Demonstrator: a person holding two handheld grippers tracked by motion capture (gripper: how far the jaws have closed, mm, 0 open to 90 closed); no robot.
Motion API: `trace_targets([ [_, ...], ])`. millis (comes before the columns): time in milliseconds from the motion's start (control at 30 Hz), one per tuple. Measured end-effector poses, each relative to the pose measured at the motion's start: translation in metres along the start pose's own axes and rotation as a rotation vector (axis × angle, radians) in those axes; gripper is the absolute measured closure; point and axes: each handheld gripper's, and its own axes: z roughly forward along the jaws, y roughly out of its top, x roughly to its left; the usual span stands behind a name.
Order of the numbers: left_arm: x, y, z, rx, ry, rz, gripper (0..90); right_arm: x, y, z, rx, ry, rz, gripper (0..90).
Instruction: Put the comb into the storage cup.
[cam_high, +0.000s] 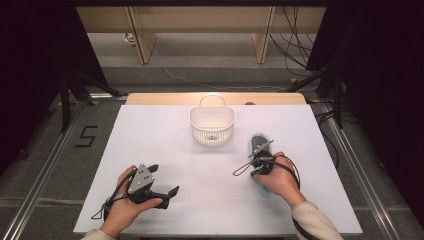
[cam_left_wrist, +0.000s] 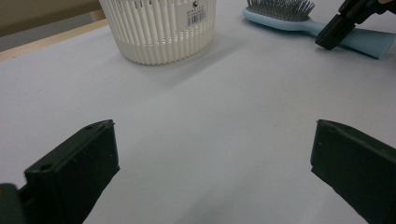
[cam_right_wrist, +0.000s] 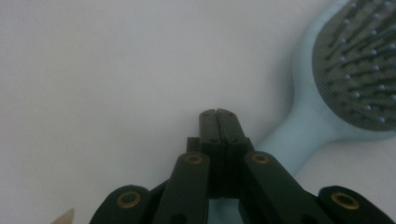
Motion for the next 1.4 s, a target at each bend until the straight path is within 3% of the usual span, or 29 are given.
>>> trace_targets([
  [433, 0.0, 0.0, 0.0, 0.0, 0.001, 0.004, 0.4, -0.025, -0.031, -0.014, 0.006, -0.02, 0.083, 90.0],
  [800, 0.0, 0.0, 0.0, 0.0, 0.001, 0.004, 0.4, -0.038, -0.042, -0.018, -0.014, -0.034, 0.139, 90.0],
  [967, 0.0, 0.0, 0.0, 0.0, 0.001, 0.004, 0.4, -0.04, -0.044, -0.019, -0.026, -0.045, 0.14, 90.0],
  [1033, 0.0, 0.0, 0.0, 0.0, 0.001, 0.003, 0.4, -0.041, -0.046, -0.019, -0.042, -0.038, 0.144, 90.0],
  [1233, 0.0, 0.0, 0.0, 0.001, 0.001, 0.004, 0.5, -0.041, -0.051, -0.023, -0.174, 0.008, 0.141, 81.3],
  [1300, 0.0, 0.0, 0.0, 0.001, 0.001, 0.004, 0.5, -0.041, -0.051, -0.023, -0.192, 0.017, 0.135, 79.0],
  [1333, 0.0, 0.0, 0.0, 0.002, 0.0, 0.005, 0.5, -0.04, -0.053, -0.024, -0.26, 0.043, 0.142, 72.5],
  [1367, 0.0, 0.0, 0.0, 0.002, 0.0, 0.005, 0.5, -0.04, -0.053, -0.024, -0.26, 0.043, 0.142, 72.5],
  [1400, 0.0, 0.0, 0.0, 0.001, 0.0, 0.005, 0.5, -0.039, -0.055, -0.026, -0.329, 0.047, 0.112, 64.3],
])
